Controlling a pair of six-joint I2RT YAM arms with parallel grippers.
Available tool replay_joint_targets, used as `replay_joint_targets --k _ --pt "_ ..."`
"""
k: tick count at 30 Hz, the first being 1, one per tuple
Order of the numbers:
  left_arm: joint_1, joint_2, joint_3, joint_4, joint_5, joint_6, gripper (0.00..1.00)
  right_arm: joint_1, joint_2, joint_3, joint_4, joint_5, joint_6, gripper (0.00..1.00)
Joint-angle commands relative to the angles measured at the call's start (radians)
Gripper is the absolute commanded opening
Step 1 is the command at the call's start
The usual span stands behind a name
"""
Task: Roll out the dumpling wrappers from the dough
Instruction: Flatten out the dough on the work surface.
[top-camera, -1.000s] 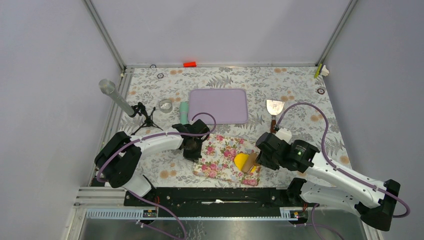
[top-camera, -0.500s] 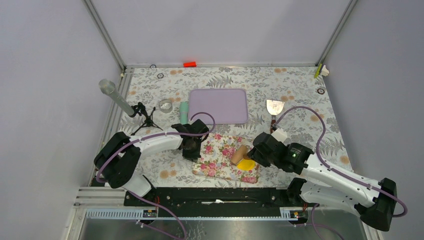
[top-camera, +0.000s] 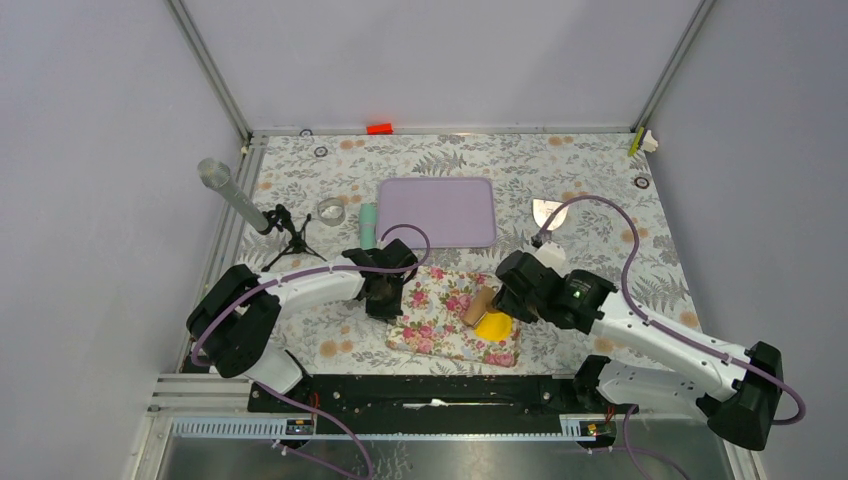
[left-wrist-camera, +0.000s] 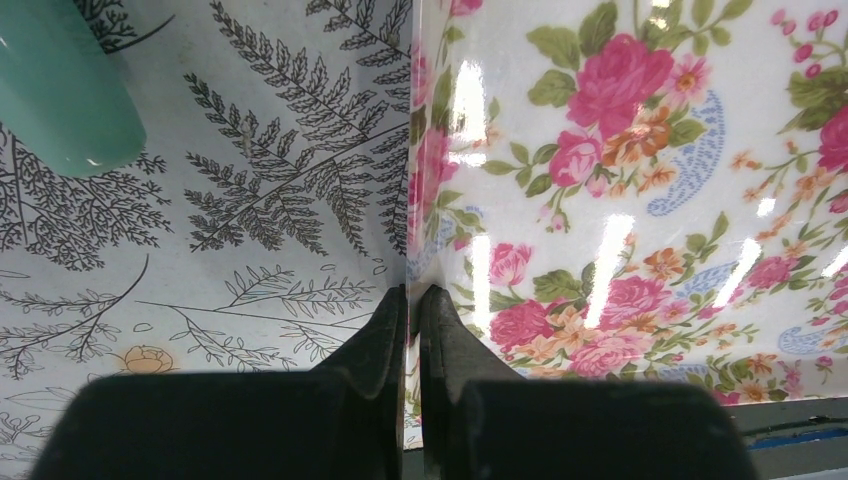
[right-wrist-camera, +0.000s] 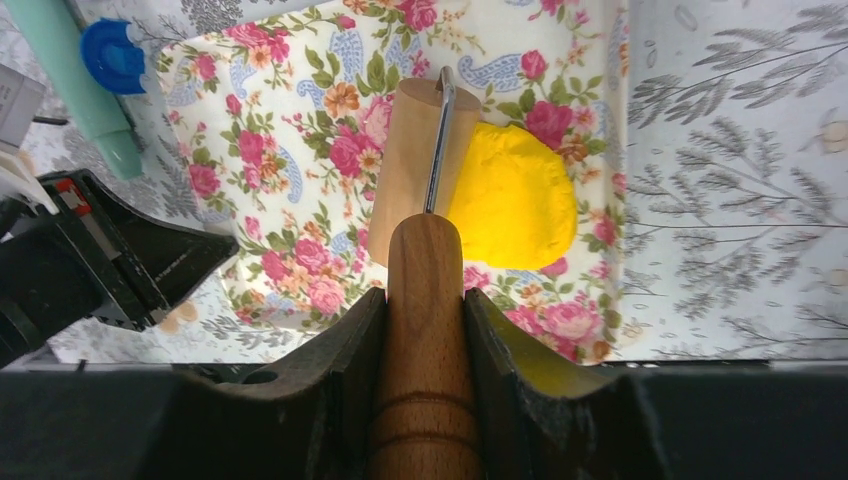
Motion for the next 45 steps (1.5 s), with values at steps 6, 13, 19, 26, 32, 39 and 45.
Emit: replay_joint_targets --k 6,13,19,26,32,39,45 --pt "-0.008 -0.002 -0.023 0.016 -0.034 -0.01 0.0 -0.01 0.006 0.224 -0.273 0.157 -0.176 0.0" --pt "-0.007 0.008 -0.015 0.015 -0.028 0.003 0.0 -0.013 0.02 0.247 -0.464 0.127 -0.284 0.0" --pt "-0.008 0.018 -0.003 0.012 -0.024 0.007 0.0 -0.013 -0.01 0.261 -0.462 0.088 -0.316 0.0" --pt "-0.008 0.029 0.01 0.012 -0.021 0.013 0.0 -0.013 0.049 0.272 -0.404 0.061 -0.361 0.0" --pt "-0.008 0.032 0.005 0.013 -0.014 0.016 0.0 -0.013 0.072 0.239 -0.338 0.061 -0.379 0.0" --pt "-0.009 0.027 -0.005 0.018 -0.009 0.021 0.0 -0.015 0.096 0.18 -0.224 -0.028 -0.396 0.0" --pt "-0.009 0.031 -0.001 0.021 -0.01 0.016 0.0 -0.014 0.105 0.23 -0.182 -0.088 -0.433 0.0"
